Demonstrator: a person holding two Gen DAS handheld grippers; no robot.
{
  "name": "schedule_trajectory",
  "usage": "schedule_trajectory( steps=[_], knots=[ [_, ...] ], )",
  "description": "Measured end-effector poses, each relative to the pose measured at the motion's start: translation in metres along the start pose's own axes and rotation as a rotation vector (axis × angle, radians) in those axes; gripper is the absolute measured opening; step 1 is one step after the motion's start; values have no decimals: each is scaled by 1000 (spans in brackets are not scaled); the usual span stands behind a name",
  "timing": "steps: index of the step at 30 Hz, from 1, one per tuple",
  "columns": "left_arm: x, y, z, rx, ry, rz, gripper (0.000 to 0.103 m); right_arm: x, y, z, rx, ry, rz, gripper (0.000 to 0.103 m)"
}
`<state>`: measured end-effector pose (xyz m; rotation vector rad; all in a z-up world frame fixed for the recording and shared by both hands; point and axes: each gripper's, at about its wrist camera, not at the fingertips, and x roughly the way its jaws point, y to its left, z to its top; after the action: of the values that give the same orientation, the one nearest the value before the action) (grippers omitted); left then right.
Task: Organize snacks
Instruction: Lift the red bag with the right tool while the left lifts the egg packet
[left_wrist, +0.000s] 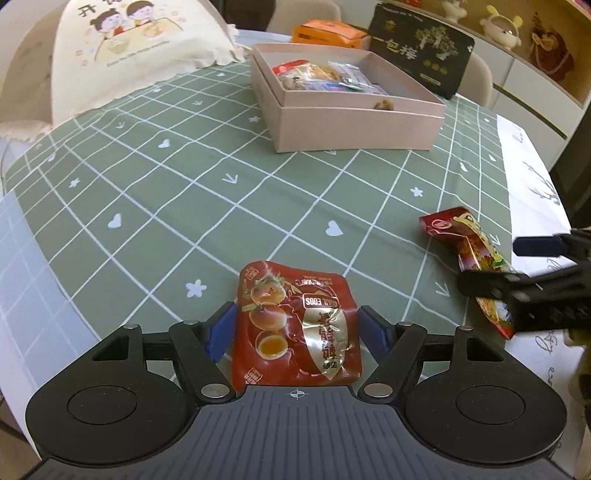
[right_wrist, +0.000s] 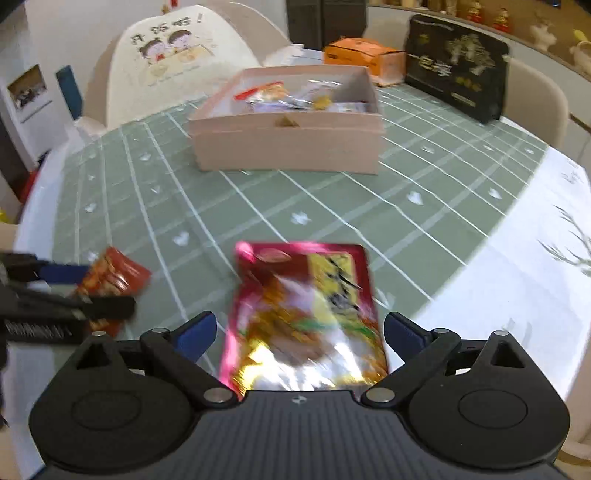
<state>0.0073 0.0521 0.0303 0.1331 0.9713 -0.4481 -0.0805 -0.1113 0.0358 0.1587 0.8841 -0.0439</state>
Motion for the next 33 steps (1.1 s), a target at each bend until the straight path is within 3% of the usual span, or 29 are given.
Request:
schedule_trajectory(
  steps=[7,9,11,13,14,16,21,23,25,28,33],
  knots=[
    [-2,-3,-4,-8,-5,27,77,36,1,19,60,86,-96,101],
    [-3,-4,-6,-8,-10,29,77,33,5,18,38,94,-78,94],
    [-3,-5,-6,-7,-15,31,77,28,11,15,-31,85,-86,79],
    [-3,-5,-7,2,-17,31,77,15,21,15,-103,61,-80,44],
    [-3,-6,-7,10,-18,31,77,8,25,17,-131,48,-76,36],
    [-3,-7,-8,29,-19,31,77,-6,28,21,-148,30,-37,6],
    [-2,-13,-11,73,-24,53,78,-14,16,24,-122,8,0,8],
    [-2,-12,-11,75,-24,52,78,-17,6,18,-119,7,19,27],
    [-2,-12,-11,79,-23,50,78,-20,-1,8,-133,-21,5,79],
    [-2,-12,-11,79,-23,49,79,-20,-13,-1,-152,-75,-49,83],
    [-2,-12,-13,81,-38,51,79,4,-31,5,-120,-30,8,83]
  ],
)
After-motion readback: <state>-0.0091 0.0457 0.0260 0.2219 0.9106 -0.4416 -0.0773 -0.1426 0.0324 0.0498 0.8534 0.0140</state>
